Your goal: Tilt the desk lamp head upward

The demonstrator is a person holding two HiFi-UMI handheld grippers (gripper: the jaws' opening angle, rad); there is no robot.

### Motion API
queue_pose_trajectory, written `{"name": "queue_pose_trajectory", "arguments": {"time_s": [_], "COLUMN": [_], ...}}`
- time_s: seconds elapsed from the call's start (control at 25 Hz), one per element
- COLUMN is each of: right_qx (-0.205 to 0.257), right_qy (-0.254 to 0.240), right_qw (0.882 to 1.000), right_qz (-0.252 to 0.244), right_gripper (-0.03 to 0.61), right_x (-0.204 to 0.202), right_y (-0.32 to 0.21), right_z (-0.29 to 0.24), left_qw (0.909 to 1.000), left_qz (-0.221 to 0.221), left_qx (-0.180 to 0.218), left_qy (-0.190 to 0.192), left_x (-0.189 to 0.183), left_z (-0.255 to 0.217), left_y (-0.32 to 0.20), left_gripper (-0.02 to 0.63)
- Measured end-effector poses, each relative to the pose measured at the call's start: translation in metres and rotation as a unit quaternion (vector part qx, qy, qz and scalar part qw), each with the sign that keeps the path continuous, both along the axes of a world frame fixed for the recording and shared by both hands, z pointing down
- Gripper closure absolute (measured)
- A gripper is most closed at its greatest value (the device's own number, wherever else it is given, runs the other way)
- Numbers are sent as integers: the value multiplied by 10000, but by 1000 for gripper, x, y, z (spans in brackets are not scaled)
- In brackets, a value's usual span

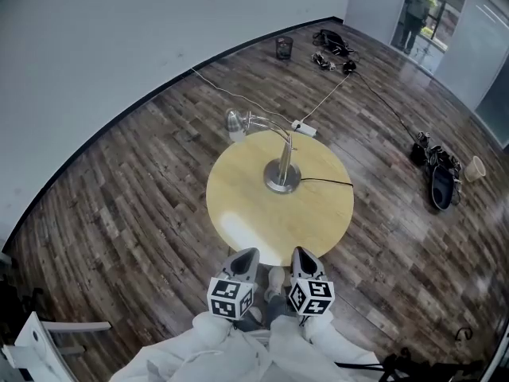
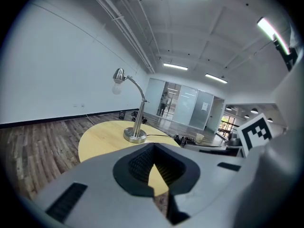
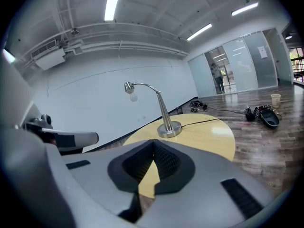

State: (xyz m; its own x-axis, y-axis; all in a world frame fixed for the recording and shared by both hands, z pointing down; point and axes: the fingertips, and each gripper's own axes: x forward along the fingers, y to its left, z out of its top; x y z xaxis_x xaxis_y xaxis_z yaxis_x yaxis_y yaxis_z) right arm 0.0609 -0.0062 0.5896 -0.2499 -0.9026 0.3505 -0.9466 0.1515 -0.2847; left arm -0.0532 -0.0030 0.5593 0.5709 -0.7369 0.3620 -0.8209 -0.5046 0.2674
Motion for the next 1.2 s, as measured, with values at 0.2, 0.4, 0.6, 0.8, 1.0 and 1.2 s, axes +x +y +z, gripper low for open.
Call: {"name": "queue_pose_trajectory", "arguments": {"time_s": [0.2, 0.4, 0.6, 0.8, 1.0, 1.2], "right_qx": [44, 207, 349, 525, 575, 573], "right_qy": [57, 120, 73, 276, 269, 243], "right_qw": [10000, 9997, 9993, 9977, 9973, 9973], "right_qz": [16, -104, -134, -313, -365, -391], "right_gripper": [569, 569, 569, 569, 569, 569], "right_x": [-16, -25, -28, -31, -31, -27], "right_y": [57, 81, 94, 98, 97, 93], "right_z": [-13, -29, -45, -56, -60, -60], "left_qw": [10000, 9996, 9993, 9993, 9993, 9993], "left_qz": [-25, -124, -191, -243, -258, -274], "left_qx": [57, 152, 185, 190, 201, 220], "left_qy": [63, 186, 245, 221, 178, 157], "left_x": [-17, -18, -17, -13, -12, -8], "left_z": [-10, -20, -28, -29, -30, -32], "left_y": [50, 76, 92, 98, 98, 92], "left_gripper": [614, 614, 614, 614, 614, 614]}}
